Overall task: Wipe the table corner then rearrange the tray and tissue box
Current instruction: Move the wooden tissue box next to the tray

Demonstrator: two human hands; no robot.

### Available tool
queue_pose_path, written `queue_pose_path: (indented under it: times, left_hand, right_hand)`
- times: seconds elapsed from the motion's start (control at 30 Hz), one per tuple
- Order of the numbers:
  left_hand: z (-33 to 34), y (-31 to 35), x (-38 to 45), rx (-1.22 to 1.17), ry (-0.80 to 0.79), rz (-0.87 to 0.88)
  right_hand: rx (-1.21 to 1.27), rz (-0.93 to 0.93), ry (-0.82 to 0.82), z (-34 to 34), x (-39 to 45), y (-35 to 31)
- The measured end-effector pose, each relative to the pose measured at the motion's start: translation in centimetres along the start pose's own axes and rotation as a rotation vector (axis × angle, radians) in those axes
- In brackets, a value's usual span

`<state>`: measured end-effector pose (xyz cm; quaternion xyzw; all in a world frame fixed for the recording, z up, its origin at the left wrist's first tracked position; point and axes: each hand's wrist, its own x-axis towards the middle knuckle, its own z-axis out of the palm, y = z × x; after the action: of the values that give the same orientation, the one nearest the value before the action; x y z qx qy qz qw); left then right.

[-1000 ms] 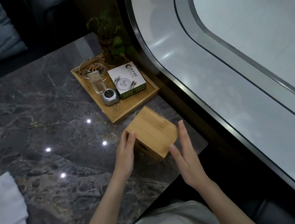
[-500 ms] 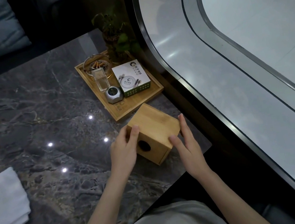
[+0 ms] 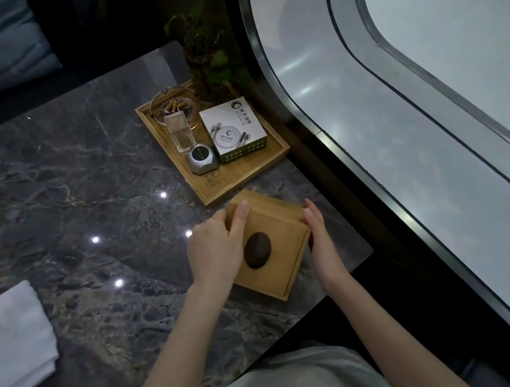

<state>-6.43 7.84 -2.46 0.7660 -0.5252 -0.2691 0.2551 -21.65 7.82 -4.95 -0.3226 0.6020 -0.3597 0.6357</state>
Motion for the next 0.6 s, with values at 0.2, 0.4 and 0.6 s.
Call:
queue_pose_path:
  times: [0.2, 0.4, 0.6]
  left_hand:
    - [0.8, -0.5, -0.2, -0.307, -0.077, -0.059]
    - [1.7, -0.9, -0.1, -0.311, -0.007, -0.138]
    - [2.3, -0.6, 0.7, -0.302, -0.007, -0.141]
  right_hand:
    - [0.165, 0.069, 0.056, 0.9, 0.5, 1.2]
    - [0.117, 0.068, 0.167, 1.5, 1.2, 1.3]
    - [0.002, 0.037, 0.221, 1.6, 2.2, 1.2]
